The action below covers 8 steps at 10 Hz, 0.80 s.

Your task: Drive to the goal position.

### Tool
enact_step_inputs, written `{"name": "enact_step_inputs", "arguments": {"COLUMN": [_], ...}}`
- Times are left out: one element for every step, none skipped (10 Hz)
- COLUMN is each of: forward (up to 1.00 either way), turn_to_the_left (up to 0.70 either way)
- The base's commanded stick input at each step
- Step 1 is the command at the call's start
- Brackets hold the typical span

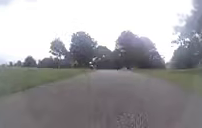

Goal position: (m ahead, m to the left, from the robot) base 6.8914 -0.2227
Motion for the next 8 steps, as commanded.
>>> {"name": "enact_step_inputs", "arguments": {"forward": [1.00,1.00,1.00,1.00,1.00,1.00,1.00,1.00], "turn_to_the_left": [-0.27,-0.27,-0.27,-0.27,-0.27,-0.27,-0.27,-0.27]}}
